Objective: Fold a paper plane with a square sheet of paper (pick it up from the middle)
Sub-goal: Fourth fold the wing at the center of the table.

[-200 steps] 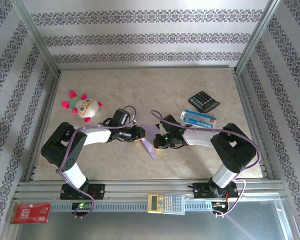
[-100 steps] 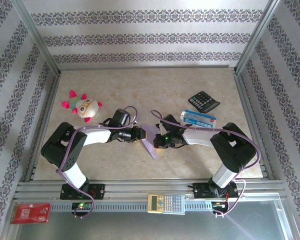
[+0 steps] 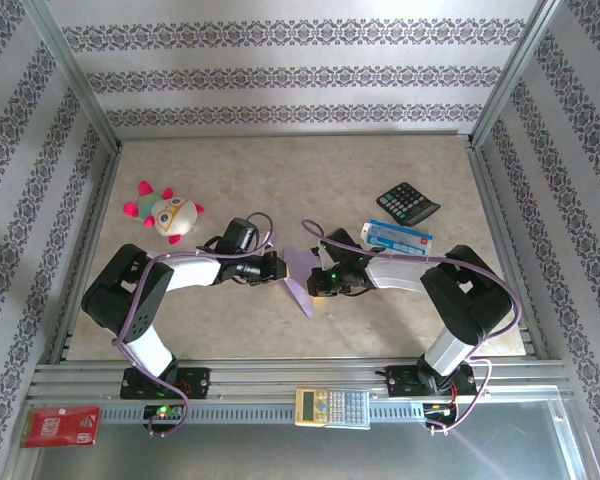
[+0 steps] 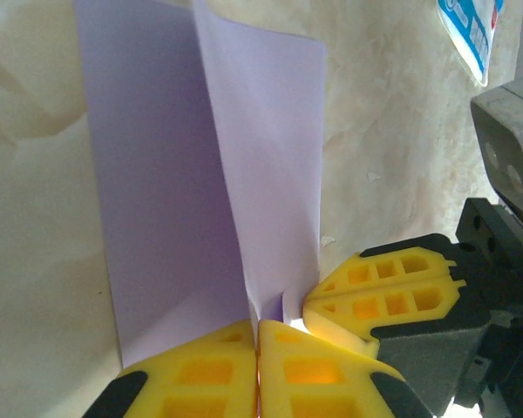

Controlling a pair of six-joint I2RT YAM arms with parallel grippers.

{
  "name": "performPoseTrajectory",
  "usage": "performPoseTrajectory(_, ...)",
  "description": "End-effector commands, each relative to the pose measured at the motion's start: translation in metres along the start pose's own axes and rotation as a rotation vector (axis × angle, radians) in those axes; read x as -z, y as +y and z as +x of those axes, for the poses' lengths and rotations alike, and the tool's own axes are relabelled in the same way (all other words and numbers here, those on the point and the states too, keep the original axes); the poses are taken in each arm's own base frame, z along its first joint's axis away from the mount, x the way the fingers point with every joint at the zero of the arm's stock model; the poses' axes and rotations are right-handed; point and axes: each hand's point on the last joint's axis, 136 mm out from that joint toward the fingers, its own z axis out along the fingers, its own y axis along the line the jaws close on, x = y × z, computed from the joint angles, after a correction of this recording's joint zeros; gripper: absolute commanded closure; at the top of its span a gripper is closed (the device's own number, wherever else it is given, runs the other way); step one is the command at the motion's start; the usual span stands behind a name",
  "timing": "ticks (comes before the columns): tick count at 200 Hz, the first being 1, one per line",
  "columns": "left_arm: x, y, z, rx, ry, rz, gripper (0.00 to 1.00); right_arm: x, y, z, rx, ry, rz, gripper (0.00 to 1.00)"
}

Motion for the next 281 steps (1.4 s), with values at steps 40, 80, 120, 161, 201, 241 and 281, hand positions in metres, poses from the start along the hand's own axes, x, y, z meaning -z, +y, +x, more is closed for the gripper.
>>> performPoseTrajectory(40, 0.004, 0.003, 0.012, 0.183, -0.030, -0.043, 1.00, 0.023, -0.002, -0.007, 0.063, -0.004, 0.074, 0.82)
performPoseTrajectory(80, 0.007, -0.004, 0.022, 0.299, -0.061, -0.087, 1.00, 0.048, 0.017, -0.008, 0.176, -0.128, 0.145, 0.73)
performPoseTrajectory(120, 0.006, -0.010, 0.022, 0.405, -0.074, -0.078, 1.00, 0.051, 0.033, -0.002, 0.255, -0.243, 0.218, 0.61)
performPoseTrajectory(161, 0.011, -0.013, 0.016, 0.447, -0.098, -0.092, 1.00, 0.039, 0.036, 0.007, 0.270, -0.299, 0.268, 0.57)
performPoseTrajectory(201, 0.009, -0.014, 0.015, 0.467, -0.092, -0.093, 1.00, 0.022, 0.039, 0.017, 0.324, -0.305, 0.338, 0.55)
performPoseTrajectory(241, 0.007, -0.015, 0.014, 0.461, -0.082, -0.091, 1.00, 0.013, 0.035, 0.016, 0.355, -0.318, 0.439, 0.54)
performPoseTrajectory(281, 0.003, -0.015, 0.015, 0.457, -0.068, -0.086, 1.00, 0.003, 0.030, 0.010, 0.364, -0.323, 0.513, 0.55)
